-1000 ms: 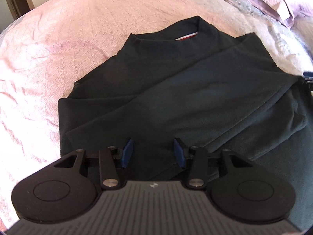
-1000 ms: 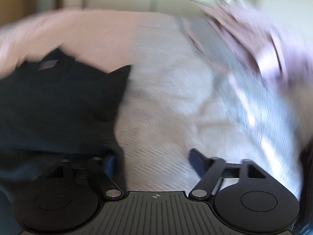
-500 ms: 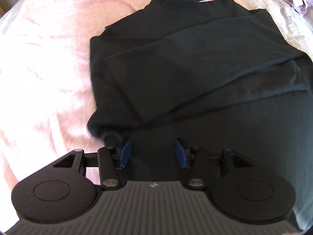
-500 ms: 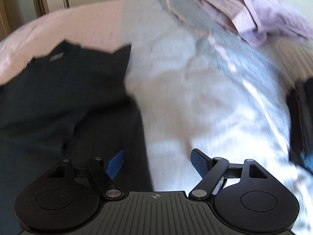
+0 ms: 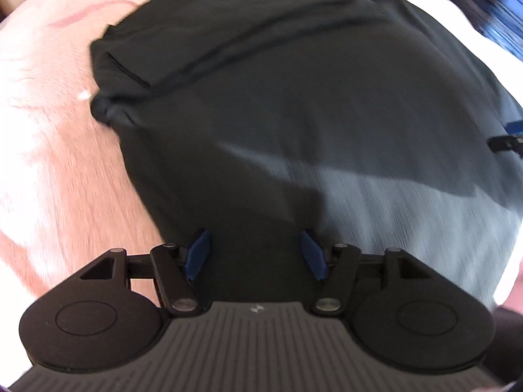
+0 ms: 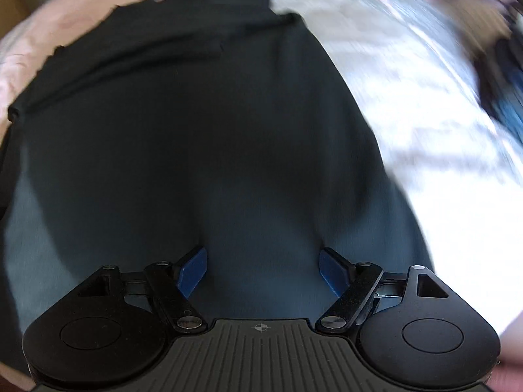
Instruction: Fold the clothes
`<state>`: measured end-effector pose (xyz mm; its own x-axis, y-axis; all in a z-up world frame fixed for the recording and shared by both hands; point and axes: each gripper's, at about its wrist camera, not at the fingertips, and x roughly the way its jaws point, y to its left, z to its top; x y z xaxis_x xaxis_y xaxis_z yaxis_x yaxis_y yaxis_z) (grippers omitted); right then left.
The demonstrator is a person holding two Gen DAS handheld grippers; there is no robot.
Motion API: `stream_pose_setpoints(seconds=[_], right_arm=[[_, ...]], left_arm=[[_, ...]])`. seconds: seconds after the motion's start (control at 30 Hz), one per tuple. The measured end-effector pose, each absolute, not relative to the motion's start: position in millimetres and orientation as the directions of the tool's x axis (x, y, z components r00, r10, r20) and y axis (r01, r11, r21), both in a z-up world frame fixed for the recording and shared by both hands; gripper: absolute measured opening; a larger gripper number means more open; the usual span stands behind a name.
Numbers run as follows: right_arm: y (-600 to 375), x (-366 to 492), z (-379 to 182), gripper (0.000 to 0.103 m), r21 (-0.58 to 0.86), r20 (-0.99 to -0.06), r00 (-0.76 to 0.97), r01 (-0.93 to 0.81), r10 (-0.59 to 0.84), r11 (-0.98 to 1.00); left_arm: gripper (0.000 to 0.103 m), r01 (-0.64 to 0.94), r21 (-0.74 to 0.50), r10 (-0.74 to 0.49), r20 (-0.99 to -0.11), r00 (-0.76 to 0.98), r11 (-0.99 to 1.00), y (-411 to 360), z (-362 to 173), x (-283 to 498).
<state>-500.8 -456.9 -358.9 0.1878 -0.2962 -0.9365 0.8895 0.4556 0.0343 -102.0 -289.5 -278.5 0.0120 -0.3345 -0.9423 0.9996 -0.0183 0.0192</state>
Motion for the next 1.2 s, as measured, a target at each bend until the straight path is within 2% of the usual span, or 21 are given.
stream_pose_setpoints(seconds=[0.17, 0.37, 0.47, 0.57, 0.63, 0.73, 0.87, 0.97, 1.07, 1.1, 1.17, 1.2], right_arm=[[-389, -506, -332, 0.079, 0.055, -0.946, 0.160, 0.935, -0.281, 0.349], [-327, -496, -273, 0.079, 0.067, -0.917, 0.183, 0.947, -0.355, 0.313], [-311, -487, -256, 0.079, 0.020, -0.916, 0.191, 0.899, -0.352, 0.437], [-298, -479, -252, 0.079, -0.100, -0.924, 0.131, 0.824, -0.358, 0.558], [-292, -476, -255, 0.079, -0.145, -0.929, 0.107, 0.776, -0.355, 0.614], [-288, -478, -264, 0.079, -0.140, -0.943, 0.110, 0.722, -0.313, 0.677], [-285, -493, -274, 0.079, -0.155, -0.937, 0.151, 0.630, -0.316, 0.761], [-291, -504, -292, 0.079, -0.178, -0.921, 0.207, 0.532, -0.331, 0.828], [-295, -516, -315, 0.079, -0.215, -0.896, 0.284, 0.395, -0.341, 0.893], [-295, -520, -322, 0.079, -0.230, -0.886, 0.313, 0.348, -0.343, 0.909], [-293, -530, -336, 0.079, -0.274, -0.864, 0.360, 0.254, -0.353, 0.928], [-292, -535, -342, 0.079, -0.299, -0.852, 0.382, 0.206, -0.358, 0.932]], left_arm=[[0.060, 0.984, 0.030, -0.290, -0.957, -0.023, -0.178, -234, -255, -107], [0.064, 0.926, 0.057, -0.354, -0.931, -0.085, -0.374, -185, -224, -126], [0.065, 0.845, 0.107, -0.411, -0.900, -0.141, -0.524, -159, -218, -140], [0.065, 0.759, 0.159, -0.437, -0.881, -0.179, -0.631, -135, -226, -163], [0.065, 0.729, 0.184, -0.442, -0.879, -0.177, -0.659, -123, -238, -177], [0.063, 0.709, 0.260, -0.469, -0.876, -0.113, -0.656, -113, -255, -200], [0.054, 0.683, 0.401, -0.528, -0.849, 0.027, -0.610, -113, -279, -226], [0.054, 0.657, 0.482, -0.564, -0.819, 0.103, -0.580, -116, -296, -240], [0.049, 0.687, 0.498, -0.580, -0.803, 0.135, -0.529, -115, -300, -243], [0.045, 0.719, 0.481, -0.578, -0.805, 0.135, -0.502, -115, -299, -242], [0.027, 0.773, 0.447, -0.578, -0.806, 0.129, -0.451, -114, -295, -240], [0.024, 0.793, 0.431, -0.585, -0.803, 0.119, -0.430, -113, -291, -239]])
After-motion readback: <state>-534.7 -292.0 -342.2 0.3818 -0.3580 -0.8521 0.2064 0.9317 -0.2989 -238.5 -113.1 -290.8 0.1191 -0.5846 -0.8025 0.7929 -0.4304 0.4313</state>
